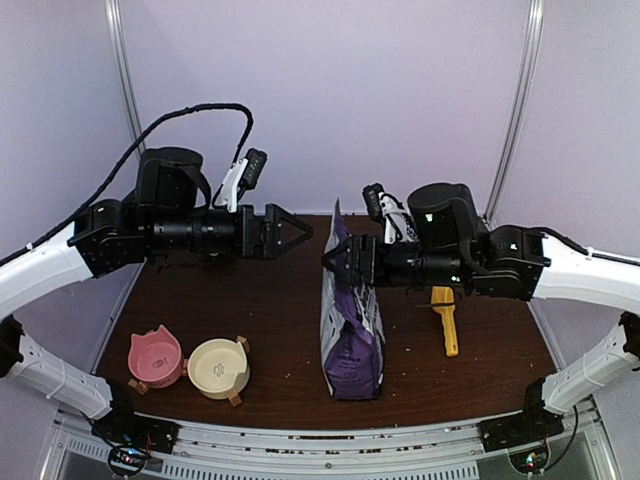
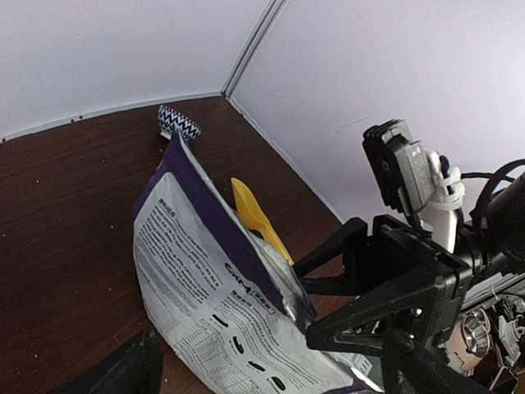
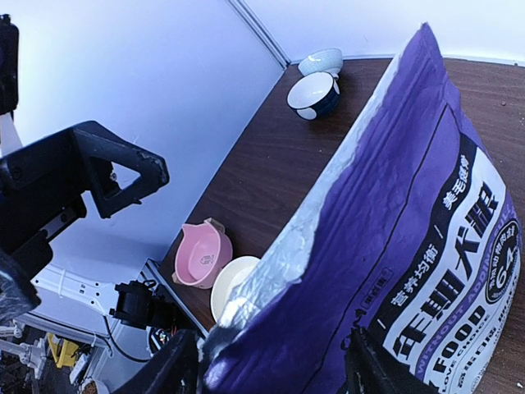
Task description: Serve the pet food
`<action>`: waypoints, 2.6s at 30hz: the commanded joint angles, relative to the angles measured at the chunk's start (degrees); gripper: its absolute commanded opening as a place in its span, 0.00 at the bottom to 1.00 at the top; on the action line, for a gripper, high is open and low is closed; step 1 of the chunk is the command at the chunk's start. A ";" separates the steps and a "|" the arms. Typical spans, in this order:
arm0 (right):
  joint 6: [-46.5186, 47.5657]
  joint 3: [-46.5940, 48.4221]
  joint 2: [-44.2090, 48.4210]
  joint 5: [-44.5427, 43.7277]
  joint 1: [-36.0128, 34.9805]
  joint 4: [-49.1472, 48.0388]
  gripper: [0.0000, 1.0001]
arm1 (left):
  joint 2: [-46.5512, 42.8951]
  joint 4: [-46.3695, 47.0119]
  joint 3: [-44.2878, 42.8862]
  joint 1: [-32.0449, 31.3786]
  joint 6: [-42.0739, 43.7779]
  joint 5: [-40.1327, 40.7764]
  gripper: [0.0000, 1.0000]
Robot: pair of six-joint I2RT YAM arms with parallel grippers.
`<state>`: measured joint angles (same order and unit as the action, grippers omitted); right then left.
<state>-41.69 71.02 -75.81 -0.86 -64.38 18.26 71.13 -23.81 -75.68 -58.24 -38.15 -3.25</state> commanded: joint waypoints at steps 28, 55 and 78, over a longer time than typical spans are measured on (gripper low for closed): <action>1.16 -4.78 14.73 -21.34 -0.51 6.70 0.84 | 10.07 0.55 -6.73 -0.91 -2.43 -2.68 0.81; 1.24 -4.45 13.53 -21.56 -0.46 8.35 0.84 | 14.81 -1.50 -9.40 -0.91 -5.24 -1.18 0.38; 1.44 11.84 -1.61 -13.95 -0.40 14.66 0.54 | 15.52 -0.01 -7.64 -0.91 -6.59 -5.15 0.00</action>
<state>-40.45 78.50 -74.91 -16.86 -64.97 30.28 85.95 -24.21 -83.83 -58.94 -45.17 -7.55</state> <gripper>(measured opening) 0.572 0.015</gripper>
